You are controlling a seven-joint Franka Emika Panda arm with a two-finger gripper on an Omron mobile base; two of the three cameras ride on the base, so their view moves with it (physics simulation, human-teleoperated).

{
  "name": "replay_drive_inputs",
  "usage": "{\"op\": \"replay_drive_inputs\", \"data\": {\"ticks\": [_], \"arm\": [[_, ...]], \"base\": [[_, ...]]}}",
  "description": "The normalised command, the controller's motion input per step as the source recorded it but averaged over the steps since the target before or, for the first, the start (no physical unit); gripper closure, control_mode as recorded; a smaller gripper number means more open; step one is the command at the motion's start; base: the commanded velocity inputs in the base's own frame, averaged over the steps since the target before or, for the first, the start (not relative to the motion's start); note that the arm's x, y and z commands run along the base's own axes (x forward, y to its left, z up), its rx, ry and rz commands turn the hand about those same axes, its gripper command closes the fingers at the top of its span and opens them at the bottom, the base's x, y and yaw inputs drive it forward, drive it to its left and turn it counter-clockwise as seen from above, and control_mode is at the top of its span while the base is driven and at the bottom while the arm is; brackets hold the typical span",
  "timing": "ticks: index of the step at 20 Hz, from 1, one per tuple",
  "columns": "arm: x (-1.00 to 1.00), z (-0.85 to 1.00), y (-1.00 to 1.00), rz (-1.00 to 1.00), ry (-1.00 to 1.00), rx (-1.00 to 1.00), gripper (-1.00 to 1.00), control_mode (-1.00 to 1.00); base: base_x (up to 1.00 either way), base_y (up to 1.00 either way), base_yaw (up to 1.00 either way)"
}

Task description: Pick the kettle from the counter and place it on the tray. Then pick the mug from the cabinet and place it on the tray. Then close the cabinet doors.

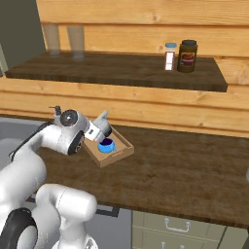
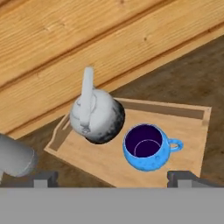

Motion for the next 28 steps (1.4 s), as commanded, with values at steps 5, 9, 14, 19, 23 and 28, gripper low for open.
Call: {"op": "replay_drive_inputs", "data": {"ticks": [5,9,14,19,23,28], "arm": [[-0.68,0.58,0.0,0.0,0.21,-0.17,-1.0,-1.0],[-0.66,0.54,0.0,0.0,0.26,-0.07,-1.0,-1.0],[-0.67,0.2,0.0,0.0,0.27,-0.06,-1.0,-1.0],[-0.48,-0.01,0.0,0.0,0.09,-0.02,-1.0,-1.0],[-0.04,-0.06,0.0,0.01,0.0,0.0,-1.0,-1.0],[-0.55,-0.02,-0.15,0.0,-0.11,0.01,-1.0,-1.0]], "base": [[0.0,0.0,0.0],[0.0,0.0,0.0],[0.0,0.0,0.0],[0.0,0.0,0.0],[0.0,0.0,0.0],[0.0,0.0,0.0]]}}
